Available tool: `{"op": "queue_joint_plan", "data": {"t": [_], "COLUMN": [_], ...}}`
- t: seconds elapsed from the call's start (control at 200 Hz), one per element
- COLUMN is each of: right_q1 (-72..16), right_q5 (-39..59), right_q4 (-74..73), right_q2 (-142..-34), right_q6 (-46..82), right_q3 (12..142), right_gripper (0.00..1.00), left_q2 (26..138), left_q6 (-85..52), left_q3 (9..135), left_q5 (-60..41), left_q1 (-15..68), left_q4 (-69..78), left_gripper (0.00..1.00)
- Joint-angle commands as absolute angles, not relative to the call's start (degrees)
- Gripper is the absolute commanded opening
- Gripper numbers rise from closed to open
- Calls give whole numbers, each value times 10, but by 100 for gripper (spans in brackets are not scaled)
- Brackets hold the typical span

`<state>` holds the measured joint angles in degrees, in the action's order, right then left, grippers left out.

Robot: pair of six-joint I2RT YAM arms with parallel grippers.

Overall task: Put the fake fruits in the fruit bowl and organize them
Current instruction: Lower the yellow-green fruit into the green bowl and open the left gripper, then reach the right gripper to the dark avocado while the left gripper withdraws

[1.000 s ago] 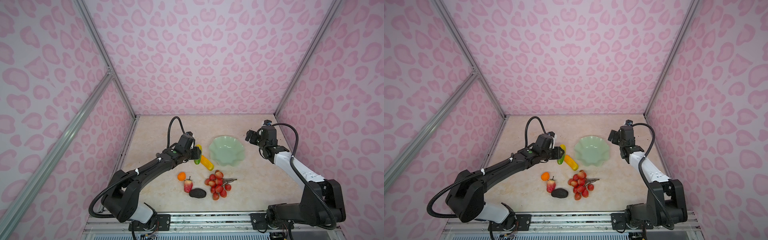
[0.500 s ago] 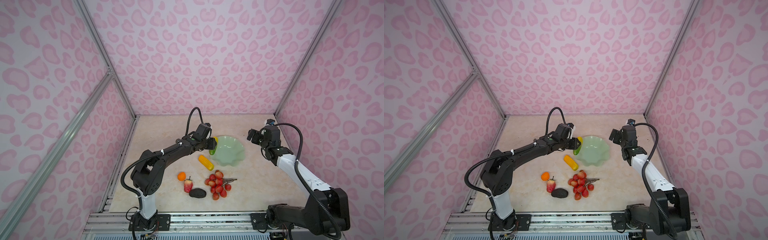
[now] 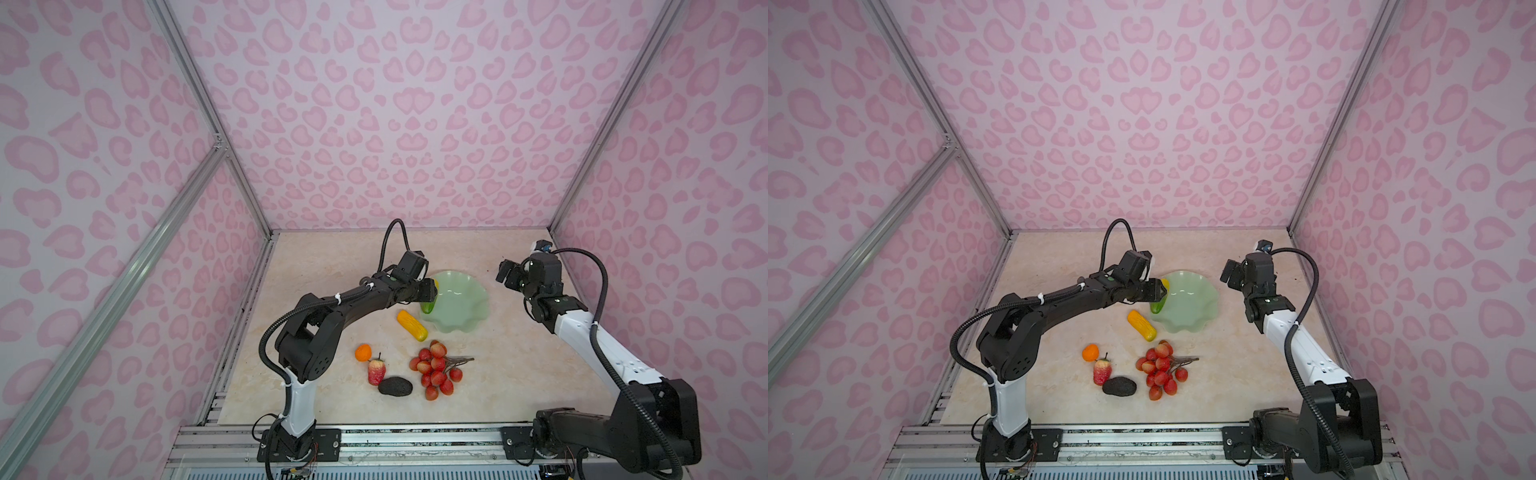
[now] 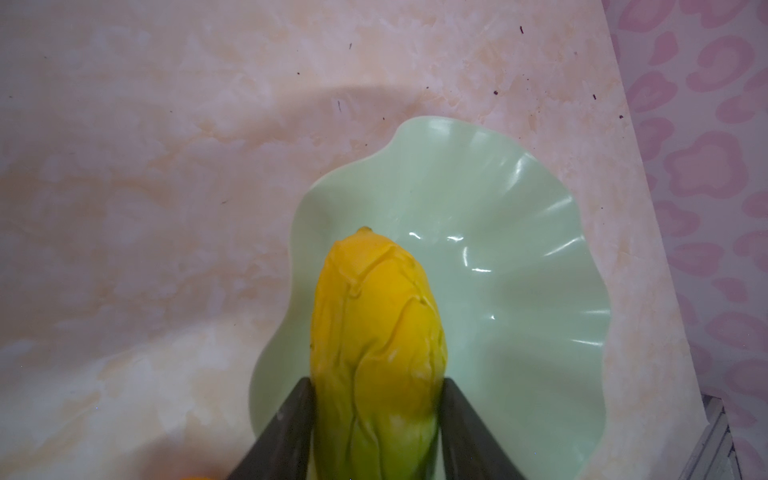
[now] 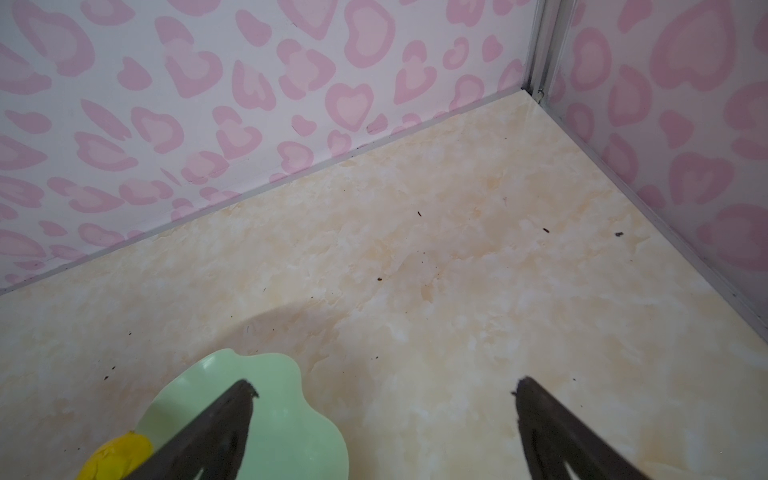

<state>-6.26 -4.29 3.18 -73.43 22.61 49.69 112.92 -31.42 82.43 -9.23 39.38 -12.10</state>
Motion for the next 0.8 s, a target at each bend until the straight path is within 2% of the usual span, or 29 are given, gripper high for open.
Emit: {"op": "queue_joint_plan", "data": {"t": [0.0, 0.25, 0.445, 0.635, 0.795], "right_q1": [-62, -62, -80, -176, -308], "right_q5": [-44, -28, 11, 31, 76], "right_q4": [38, 39, 50, 83, 101], "right_q2": [-732, -720, -716, -730, -757], "right_q6": [219, 216, 197, 166, 133], "right_q3": [497, 500, 511, 535, 546], "right_gripper": [98, 97, 94, 93, 90], "left_q2": [1126, 1089, 1036, 931, 815], "left_q6": [-317, -312, -300, -285, -302], "left_q3": [835, 851, 830, 737, 622], "left_q5": [-99, -94, -46, 43, 97], "left_q1": [394, 394, 394, 368, 313], "left_q4": [-111, -102, -94, -82, -60], "left_gripper": [51, 55, 55, 58, 63]}}
